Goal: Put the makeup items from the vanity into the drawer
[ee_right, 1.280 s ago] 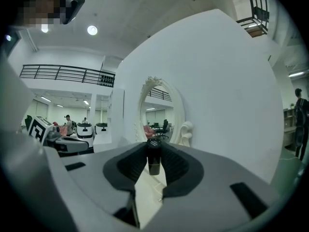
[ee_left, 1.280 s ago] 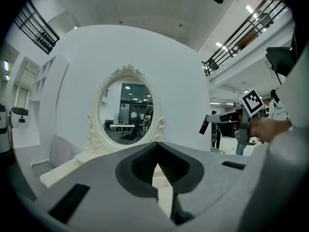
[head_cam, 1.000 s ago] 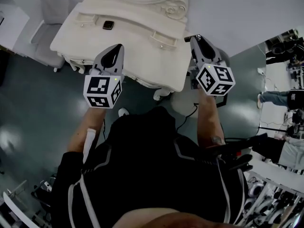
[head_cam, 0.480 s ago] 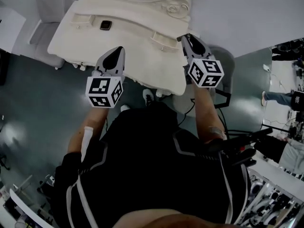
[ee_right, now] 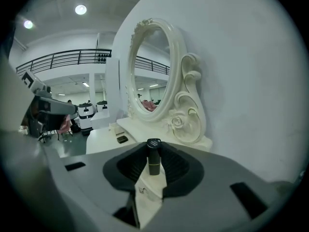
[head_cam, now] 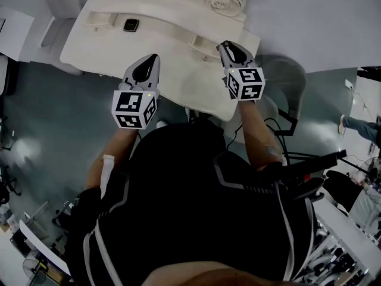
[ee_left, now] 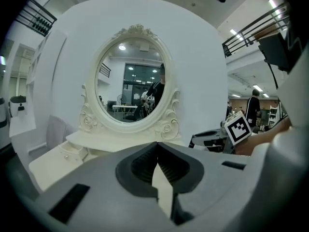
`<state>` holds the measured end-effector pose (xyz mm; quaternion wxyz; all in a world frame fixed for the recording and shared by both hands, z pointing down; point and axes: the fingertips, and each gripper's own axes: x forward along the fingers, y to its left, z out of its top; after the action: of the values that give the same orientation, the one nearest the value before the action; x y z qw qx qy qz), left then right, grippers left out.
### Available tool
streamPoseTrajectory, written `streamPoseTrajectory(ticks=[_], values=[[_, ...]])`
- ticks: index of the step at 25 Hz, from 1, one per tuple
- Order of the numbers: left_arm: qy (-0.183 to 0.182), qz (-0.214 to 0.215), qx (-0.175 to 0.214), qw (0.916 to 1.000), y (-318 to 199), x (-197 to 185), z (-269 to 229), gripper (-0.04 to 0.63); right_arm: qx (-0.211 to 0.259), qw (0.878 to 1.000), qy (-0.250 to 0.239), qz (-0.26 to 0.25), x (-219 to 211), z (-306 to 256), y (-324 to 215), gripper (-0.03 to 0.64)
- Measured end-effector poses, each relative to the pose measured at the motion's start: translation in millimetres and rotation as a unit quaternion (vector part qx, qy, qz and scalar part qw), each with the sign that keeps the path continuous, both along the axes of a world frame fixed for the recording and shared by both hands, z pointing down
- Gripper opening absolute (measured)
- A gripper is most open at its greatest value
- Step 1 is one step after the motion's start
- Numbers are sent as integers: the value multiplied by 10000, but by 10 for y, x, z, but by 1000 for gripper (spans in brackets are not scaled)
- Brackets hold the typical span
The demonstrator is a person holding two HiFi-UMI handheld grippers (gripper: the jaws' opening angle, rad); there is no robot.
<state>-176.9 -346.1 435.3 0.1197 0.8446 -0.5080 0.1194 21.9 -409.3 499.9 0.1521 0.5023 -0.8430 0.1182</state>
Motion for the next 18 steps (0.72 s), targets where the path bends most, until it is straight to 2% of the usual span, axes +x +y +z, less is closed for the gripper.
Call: streamPoseTrajectory(ticks=[7, 18], values=[[-143, -19, -207, 9997, -103, 22, 167, 3, -324, 9993, 163, -109, 24, 591, -97, 94], [-230, 5, -355, 9991, -69, 32, 295, 3, -577, 9975, 396, -134, 36, 1075, -91, 94]])
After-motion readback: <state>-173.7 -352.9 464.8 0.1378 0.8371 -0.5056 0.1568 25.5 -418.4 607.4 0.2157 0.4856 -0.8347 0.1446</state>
